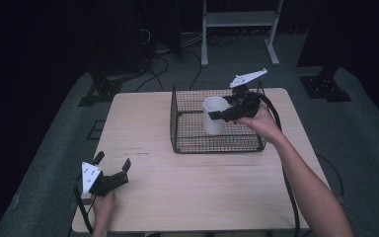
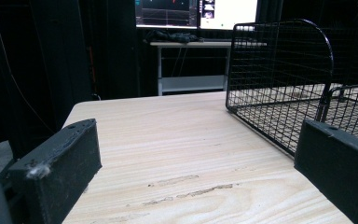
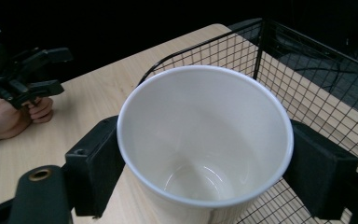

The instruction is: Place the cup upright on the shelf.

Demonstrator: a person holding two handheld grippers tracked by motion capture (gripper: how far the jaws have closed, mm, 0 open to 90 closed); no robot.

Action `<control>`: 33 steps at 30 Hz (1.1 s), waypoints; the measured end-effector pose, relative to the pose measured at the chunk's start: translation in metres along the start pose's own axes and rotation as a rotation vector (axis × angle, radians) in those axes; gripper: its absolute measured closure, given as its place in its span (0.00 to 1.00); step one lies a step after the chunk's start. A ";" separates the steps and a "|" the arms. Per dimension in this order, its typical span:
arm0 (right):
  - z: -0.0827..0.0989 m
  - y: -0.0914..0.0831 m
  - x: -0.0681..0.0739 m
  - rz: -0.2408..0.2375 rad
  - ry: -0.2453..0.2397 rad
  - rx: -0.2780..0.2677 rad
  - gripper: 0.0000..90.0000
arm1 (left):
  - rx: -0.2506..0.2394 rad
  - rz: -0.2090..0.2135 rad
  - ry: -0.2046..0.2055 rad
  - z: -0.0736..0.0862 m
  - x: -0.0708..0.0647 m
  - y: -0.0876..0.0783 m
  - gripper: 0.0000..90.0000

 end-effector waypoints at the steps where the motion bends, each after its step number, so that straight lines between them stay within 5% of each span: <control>1: 0.000 0.000 0.000 0.000 0.000 0.000 0.21 | 0.000 0.000 0.000 0.000 0.000 0.000 0.00; 33: 0.028 0.050 -0.048 0.054 0.098 0.035 0.21 | 0.000 0.001 -0.001 0.000 0.000 0.000 0.00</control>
Point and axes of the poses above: each handheld gripper's, and its own axes: y roughly forward along the jaws, z roughly out of its underside, x roughly to its left, the point moved 10 cm from there along y, roughly forward along the jaws, and after that the axes turned 9 degrees about -y, right-handed, at the moved point
